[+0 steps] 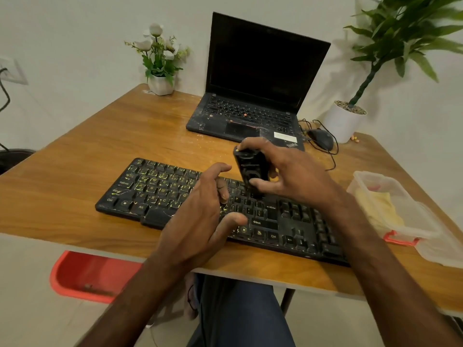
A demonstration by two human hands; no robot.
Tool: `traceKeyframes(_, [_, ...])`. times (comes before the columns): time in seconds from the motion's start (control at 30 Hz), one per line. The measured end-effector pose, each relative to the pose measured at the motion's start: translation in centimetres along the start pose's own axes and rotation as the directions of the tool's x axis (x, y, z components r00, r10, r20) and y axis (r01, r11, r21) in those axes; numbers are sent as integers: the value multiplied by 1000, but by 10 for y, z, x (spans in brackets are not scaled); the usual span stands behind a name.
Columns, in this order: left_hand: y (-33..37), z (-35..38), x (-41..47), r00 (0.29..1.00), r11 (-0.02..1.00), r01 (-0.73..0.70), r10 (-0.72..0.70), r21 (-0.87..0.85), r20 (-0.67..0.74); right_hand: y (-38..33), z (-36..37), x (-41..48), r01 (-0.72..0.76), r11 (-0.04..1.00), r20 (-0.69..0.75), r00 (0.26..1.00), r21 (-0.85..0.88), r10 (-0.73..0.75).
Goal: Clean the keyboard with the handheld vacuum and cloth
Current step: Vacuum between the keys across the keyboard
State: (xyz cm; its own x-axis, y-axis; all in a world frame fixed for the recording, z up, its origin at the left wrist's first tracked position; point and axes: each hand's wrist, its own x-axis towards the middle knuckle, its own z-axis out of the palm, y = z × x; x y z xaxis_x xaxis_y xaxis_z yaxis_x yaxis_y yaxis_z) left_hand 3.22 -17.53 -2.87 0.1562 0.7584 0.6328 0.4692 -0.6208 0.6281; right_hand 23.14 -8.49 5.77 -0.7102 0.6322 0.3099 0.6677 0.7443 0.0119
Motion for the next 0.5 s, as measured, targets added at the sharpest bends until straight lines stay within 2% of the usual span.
traceKeyframes(0.07, [-7,3,3,1000,999,-12,11,-52,-16,-10,12,10,26,995,-53,998,95,-21])
traceKeyframes(0.13, [-10,3,3,1000,999,-23,22,-32,-22,-17,19,17,41,985,-85,996,168,-27])
traceKeyframes(0.3, [-14,8,5,999,997,-13,9,-82,-51,2,-1,-5,-10,999,-14,1000,54,10])
traceKeyframes(0.37, [-18,10,8,997,989,2,-14,-151,-81,13,-13,-22,-51,998,24,998,24,50])
traceKeyframes(0.5, [-14,7,4,1000,999,-12,11,-49,-21,9,-6,-24,-61,981,-28,997,182,67])
